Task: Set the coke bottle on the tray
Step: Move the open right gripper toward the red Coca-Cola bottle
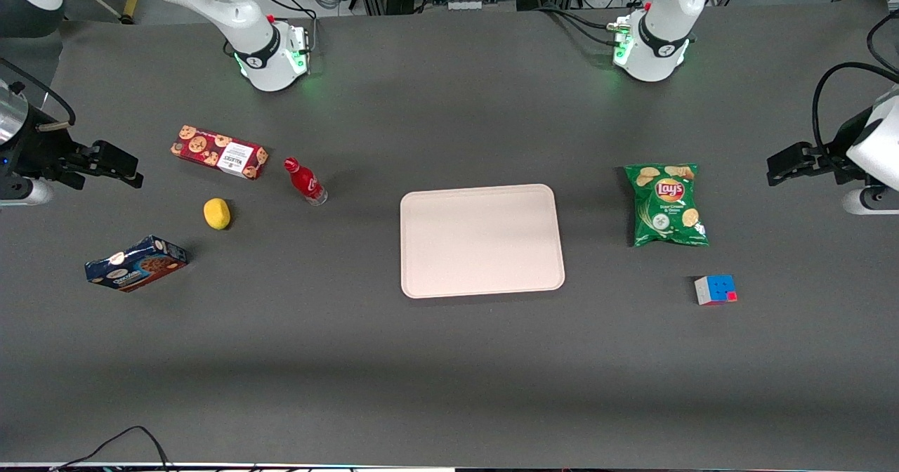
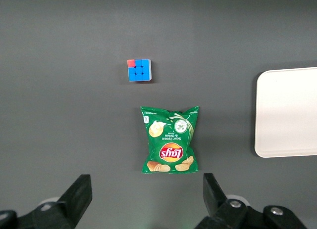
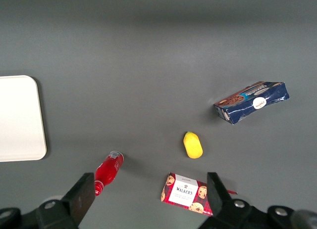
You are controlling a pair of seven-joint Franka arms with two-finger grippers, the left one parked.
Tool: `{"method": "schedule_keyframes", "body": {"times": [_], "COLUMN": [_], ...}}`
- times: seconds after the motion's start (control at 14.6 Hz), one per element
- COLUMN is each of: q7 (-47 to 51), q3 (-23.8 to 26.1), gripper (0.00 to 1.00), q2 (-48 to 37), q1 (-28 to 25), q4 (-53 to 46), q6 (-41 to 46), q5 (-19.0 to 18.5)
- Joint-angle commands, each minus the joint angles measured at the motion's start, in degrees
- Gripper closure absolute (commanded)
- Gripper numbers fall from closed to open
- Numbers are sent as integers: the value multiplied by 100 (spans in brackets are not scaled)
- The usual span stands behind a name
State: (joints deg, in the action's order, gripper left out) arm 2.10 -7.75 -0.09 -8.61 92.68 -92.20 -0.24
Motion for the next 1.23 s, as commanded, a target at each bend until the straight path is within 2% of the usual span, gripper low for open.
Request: {"method": "schedule_keyframes", "body": {"times": [0.0, 0.34, 0.55, 0.68, 1.16], "q7": [-114, -35, 315, 518, 1266], "q3": [-7, 54, 405, 502, 1460], "gripper": [0, 0, 0, 0, 0], "q2": [158, 185, -8, -254, -1642], "q1": [-45, -62, -71, -71, -71], "q4": [-216, -163, 336, 880, 3569], "q6": [79, 140, 106, -156, -1940], "q5": [-37, -37, -2, 321, 332]}}
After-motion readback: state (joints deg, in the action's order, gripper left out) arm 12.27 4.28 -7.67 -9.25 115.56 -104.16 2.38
